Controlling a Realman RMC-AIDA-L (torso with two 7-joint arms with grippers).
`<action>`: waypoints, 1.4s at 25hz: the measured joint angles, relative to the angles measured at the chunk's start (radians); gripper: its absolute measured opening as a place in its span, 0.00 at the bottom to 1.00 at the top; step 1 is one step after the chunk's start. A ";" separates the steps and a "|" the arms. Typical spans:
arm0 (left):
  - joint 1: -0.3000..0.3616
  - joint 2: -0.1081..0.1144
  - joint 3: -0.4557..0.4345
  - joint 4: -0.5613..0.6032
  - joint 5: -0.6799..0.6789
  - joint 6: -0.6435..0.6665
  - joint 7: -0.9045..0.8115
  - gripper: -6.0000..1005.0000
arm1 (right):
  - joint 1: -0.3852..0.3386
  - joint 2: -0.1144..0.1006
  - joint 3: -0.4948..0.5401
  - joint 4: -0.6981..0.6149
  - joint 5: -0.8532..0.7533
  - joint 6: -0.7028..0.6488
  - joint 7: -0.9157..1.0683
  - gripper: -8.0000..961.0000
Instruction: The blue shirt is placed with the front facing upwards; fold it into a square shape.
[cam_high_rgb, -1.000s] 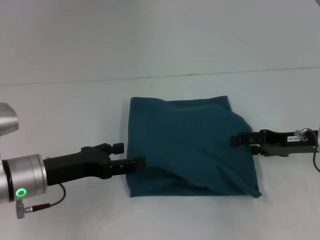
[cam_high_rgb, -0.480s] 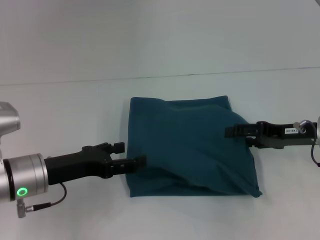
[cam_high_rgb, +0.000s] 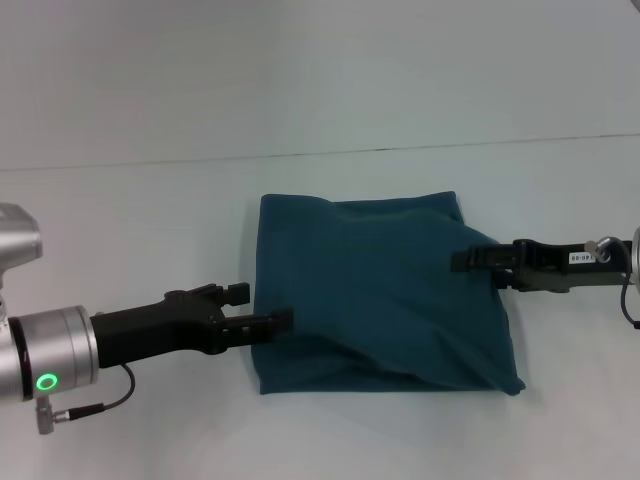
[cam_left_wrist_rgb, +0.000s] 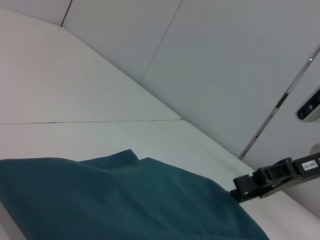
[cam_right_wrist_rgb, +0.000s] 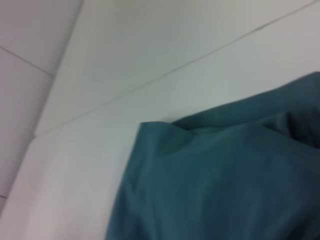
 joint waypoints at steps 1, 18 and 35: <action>-0.001 0.000 0.000 0.000 0.000 0.000 -0.001 0.96 | 0.000 0.001 -0.001 0.001 -0.004 0.007 0.000 0.95; -0.014 0.003 0.000 0.000 -0.003 -0.008 -0.004 0.96 | 0.010 0.023 -0.045 0.010 -0.009 0.091 0.002 0.95; -0.017 0.006 0.000 0.000 -0.007 -0.012 -0.006 0.96 | 0.027 0.042 -0.044 0.014 0.040 0.109 -0.027 0.91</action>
